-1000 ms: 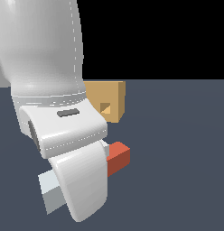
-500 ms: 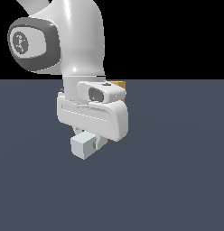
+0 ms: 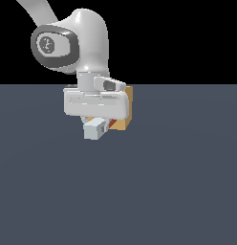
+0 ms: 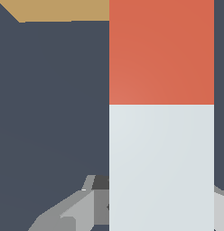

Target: Insert the peg into the horizontal hole in a box.

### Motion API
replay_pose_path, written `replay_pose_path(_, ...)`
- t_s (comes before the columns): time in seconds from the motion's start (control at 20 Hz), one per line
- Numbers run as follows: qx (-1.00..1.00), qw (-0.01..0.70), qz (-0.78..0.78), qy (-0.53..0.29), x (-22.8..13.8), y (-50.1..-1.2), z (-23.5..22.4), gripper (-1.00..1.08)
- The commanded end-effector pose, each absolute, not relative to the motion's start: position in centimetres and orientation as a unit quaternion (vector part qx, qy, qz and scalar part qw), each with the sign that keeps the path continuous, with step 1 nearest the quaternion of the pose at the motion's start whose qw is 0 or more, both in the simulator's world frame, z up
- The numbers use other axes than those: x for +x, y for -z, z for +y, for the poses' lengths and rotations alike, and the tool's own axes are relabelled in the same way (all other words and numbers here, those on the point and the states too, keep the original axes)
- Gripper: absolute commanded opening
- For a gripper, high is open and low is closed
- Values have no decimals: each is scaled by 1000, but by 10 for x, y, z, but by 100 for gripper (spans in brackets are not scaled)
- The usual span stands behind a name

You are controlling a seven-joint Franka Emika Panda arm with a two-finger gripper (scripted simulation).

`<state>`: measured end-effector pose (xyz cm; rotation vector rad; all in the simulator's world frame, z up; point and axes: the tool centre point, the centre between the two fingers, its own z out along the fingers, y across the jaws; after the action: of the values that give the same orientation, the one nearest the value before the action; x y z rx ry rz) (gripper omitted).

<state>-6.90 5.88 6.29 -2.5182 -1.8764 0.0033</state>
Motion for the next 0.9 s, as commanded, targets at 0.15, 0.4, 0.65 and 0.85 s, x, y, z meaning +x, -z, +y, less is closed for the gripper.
replay_pose_path(0.15,-796,0,-605,0,-70,-65,64,-100)
replay_pose_path(0.4,-796,-1,-605,1,-70,-67,63,-100)
replay_pose_path(0.65,-796,0,-605,0,-71,-66,64,-100)
replay_pose_path(0.85,-796,0,-605,0,-67,-66,77,-100)
